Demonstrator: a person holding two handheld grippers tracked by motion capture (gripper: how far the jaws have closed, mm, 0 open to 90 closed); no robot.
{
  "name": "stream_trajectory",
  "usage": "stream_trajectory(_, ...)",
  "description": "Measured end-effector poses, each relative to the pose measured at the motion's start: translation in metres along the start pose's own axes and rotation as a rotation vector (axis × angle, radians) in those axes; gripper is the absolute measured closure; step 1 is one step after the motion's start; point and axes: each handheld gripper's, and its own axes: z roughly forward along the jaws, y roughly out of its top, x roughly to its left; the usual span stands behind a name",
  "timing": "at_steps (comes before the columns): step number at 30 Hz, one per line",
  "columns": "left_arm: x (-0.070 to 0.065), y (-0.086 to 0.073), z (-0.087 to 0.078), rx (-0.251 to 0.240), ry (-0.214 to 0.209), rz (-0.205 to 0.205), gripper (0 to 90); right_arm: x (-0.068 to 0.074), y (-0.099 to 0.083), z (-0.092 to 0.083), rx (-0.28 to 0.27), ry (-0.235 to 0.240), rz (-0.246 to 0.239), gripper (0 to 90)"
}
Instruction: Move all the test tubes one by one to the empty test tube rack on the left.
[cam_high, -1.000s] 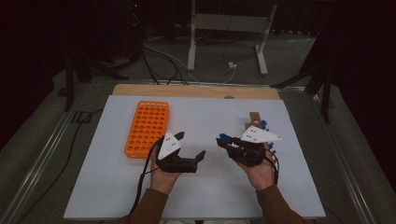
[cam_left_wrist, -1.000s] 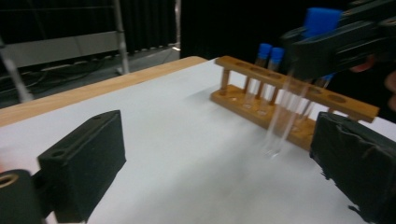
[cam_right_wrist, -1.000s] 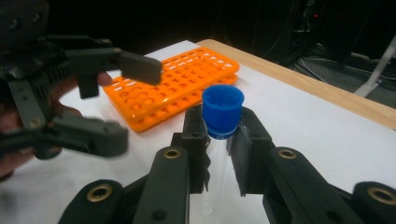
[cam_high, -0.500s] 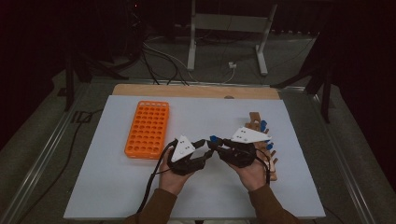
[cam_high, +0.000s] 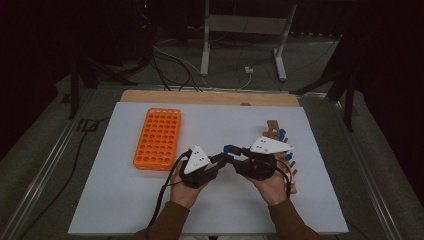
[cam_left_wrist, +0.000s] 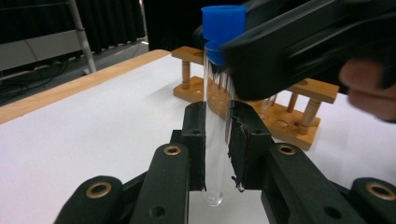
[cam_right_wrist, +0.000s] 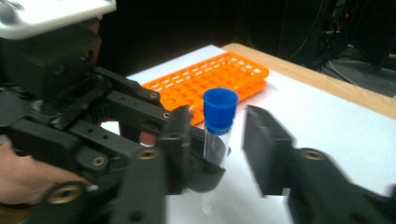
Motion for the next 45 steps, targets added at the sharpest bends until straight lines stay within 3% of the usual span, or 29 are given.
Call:
stream_trajectory(2, 0.002, 0.000, -0.001, 0.002, 0.011, -0.006, 78.4, -0.001, 0.001, -0.005, -0.009, 0.000, 0.002, 47.8)
stream_trajectory(3, 0.003, 0.000, -0.002, -0.001, 0.016, -0.009, 78.4, -0.001, 0.001, -0.005, -0.009, 0.000, 0.002, 47.8)
stream_trajectory(6, 0.006, 0.001, -0.004, 0.001, 0.034, -0.017, 78.4, -0.004, -0.001, -0.011, -0.017, -0.016, -0.005, 36.9)
stream_trajectory(7, 0.008, 0.001, -0.005, 0.000, 0.039, -0.024, 78.4, -0.006, -0.003, -0.015, -0.013, -0.050, -0.011, 31.0)
stream_trajectory(12, 0.014, 0.001, -0.012, -0.004, 0.066, -0.043, 78.4, -0.012, -0.012, -0.024, -0.005, -0.098, 0.005, 15.7)
stream_trajectory(20, 0.024, 0.002, -0.024, -0.016, 0.107, -0.059, 78.3, -0.027, -0.030, -0.045, -0.020, -0.139, 0.055, 3.1)
stream_trajectory(32, 0.043, 0.001, -0.046, -0.040, 0.189, -0.080, 78.0, -0.034, -0.050, -0.059, -0.001, -0.192, 0.057, 0.0)
stream_trajectory(36, 0.052, -0.002, -0.051, -0.053, 0.219, -0.095, 78.0, -0.035, -0.051, -0.063, -0.020, -0.200, 0.069, 0.0)
stream_trajectory(45, 0.068, -0.011, -0.065, -0.048, 0.287, -0.106, 77.9, -0.032, -0.050, -0.064, -0.034, -0.211, 0.043, 0.0)
